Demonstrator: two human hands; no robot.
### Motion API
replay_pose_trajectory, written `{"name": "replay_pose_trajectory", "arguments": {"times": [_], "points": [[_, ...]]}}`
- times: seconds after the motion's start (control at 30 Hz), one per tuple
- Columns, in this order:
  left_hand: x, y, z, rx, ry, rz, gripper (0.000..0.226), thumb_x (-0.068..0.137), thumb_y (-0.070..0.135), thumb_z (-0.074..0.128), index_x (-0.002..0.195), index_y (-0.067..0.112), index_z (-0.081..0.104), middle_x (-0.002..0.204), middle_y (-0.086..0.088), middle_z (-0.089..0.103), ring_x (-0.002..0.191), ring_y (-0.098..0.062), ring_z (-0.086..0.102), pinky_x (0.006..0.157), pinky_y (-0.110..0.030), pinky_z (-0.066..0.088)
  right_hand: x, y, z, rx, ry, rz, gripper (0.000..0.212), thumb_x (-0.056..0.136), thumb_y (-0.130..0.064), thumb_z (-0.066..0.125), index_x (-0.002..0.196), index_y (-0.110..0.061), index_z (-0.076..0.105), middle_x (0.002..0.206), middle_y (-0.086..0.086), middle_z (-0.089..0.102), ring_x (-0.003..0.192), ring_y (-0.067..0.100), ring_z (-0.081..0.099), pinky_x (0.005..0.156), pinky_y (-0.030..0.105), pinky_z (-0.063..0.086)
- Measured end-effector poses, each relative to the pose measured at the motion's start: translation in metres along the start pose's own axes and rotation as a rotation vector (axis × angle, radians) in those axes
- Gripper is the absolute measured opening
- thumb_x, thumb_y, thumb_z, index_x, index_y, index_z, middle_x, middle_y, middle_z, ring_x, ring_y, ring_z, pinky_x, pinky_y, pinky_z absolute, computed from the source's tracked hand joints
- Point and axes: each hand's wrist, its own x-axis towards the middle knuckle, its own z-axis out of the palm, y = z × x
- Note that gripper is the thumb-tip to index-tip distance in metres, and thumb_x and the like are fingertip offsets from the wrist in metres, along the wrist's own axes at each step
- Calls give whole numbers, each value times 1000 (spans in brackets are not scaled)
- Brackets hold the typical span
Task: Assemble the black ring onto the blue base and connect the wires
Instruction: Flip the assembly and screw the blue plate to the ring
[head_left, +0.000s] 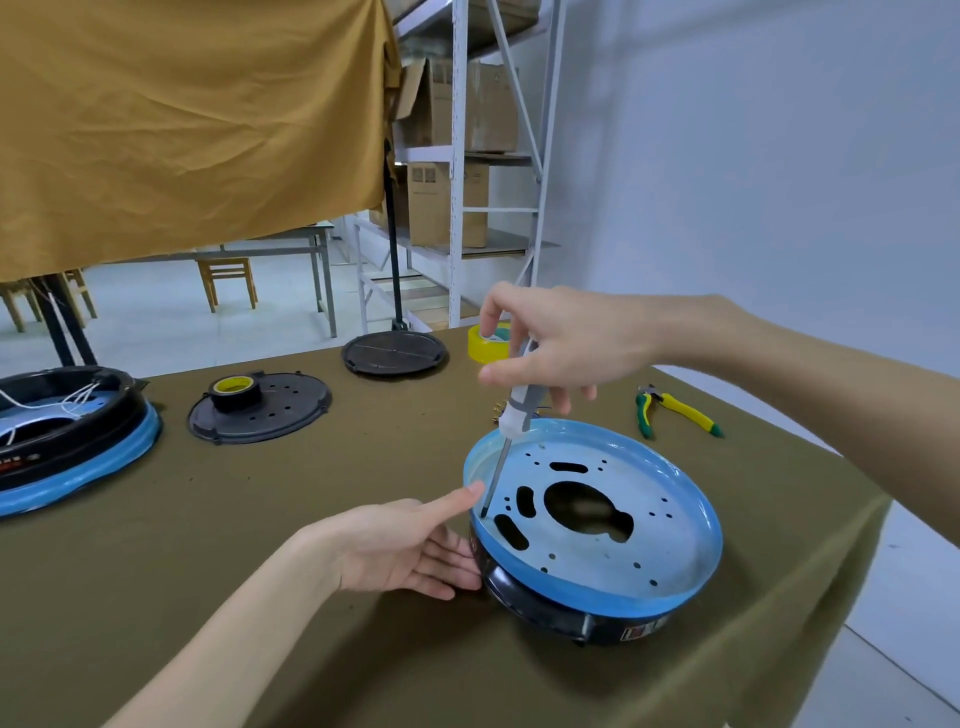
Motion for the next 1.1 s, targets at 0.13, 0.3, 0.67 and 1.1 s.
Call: {"name": "replay_pose_trajectory", "arguments": {"times": [0.13,0.3,0.67,1.1], "points": [[-1,0,0,-2,1,5,78,69,77,75,99,5,78,109,-14,79,106,-25,76,84,-32,61,-5,-1,-2,99,-51,-23,39,98,-26,67,126,-19,39,98,8,72,61,22,75,48,31,56],[-1,-1,0,6,-1,11,87,66,80,78,107,2,75,112,-15,78,107,-25,76,86,-32,60,0,-6,5,-46,79,-44,35,99,-43,61,123,-23,45,85,1,72,54,17,71,59,37,58],[1,-3,-1,-9,-17,17,88,68,78,78,110,0,74,112,-16,78,106,-26,76,88,-33,60,1,-2,-7,12,-73,-60,42,95,-26,71,128,-25,45,99,8,72,64,19,72,49,28,56],[4,-3,-3,-11,-29,11,98,62,78,81,115,-3,72,113,-17,77,107,-27,75,90,-34,60,12,12,-6,-85,-1,-54,28,99,-44,64,103,-17,58,66,9,74,48,21,68,49,29,55]]}}
